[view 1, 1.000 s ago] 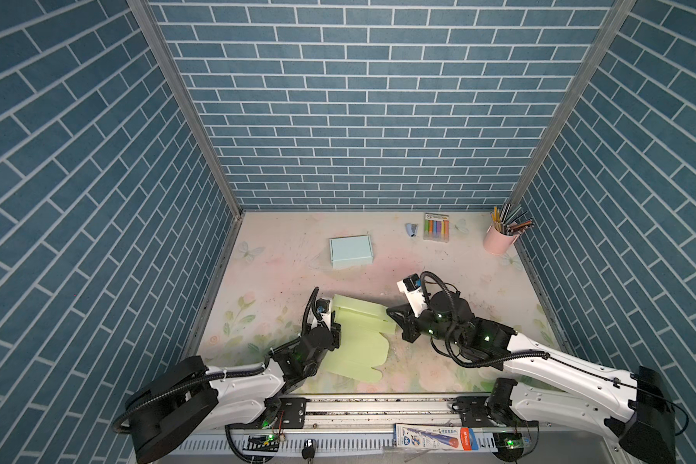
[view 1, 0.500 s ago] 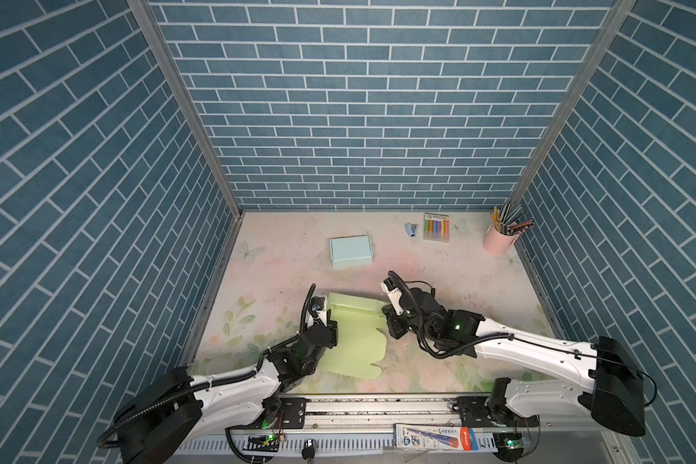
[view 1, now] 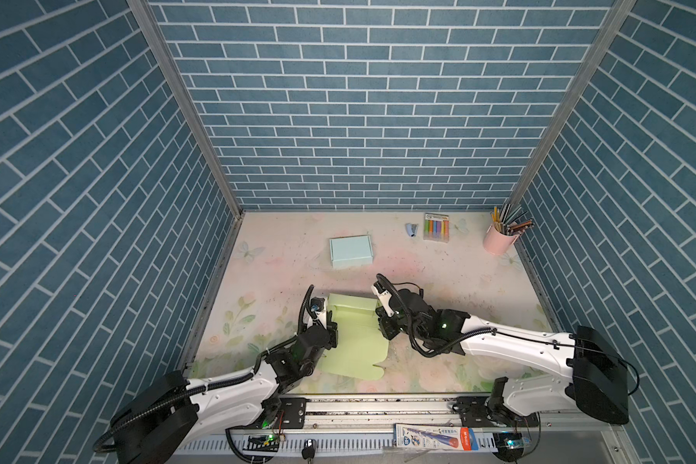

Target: Fold the paper box

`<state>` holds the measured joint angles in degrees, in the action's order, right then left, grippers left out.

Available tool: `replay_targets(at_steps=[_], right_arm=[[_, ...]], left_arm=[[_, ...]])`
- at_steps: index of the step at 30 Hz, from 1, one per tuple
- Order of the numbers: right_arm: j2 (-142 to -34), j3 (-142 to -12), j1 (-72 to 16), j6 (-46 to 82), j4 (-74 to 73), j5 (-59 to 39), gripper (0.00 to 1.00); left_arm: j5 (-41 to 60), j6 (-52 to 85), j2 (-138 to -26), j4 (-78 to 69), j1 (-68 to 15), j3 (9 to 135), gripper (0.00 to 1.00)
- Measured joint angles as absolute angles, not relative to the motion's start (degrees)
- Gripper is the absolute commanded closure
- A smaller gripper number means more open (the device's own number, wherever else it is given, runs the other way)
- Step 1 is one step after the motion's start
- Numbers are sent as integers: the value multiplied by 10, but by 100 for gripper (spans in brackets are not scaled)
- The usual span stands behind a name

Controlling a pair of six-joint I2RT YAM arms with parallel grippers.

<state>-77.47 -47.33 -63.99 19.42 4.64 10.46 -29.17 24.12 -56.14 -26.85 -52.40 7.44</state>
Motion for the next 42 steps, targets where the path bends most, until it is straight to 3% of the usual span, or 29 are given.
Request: replay_targets(at_steps=[6,11,16,20,26,35,42], right_arm=[[-758,-457,-640,187,11,103,100],[-638,-375,-641,167,-45,77,92],[-505,-283,-641,151,-133,39,95],[-461,-220,-641,152,-199,30,96],[-477,-154,-641,154,-290,6,98],[-568,-171,-641,158,-386,-3,100],[-582,-170,-641,158,-419,4,100]], left_arm=[[-280,245,-537,-264,-519,74,100],[-242,257,-493,-232,-476,74,100],[-191,275,-444,-189,-411,74,100],[-150,292,-391,-157,-366,74,100],[-107,316,-340,-128,-347,77,100],[-78,331,-335,-118,-346,81,100],[-76,337,-323,-116,-345,81,100]])
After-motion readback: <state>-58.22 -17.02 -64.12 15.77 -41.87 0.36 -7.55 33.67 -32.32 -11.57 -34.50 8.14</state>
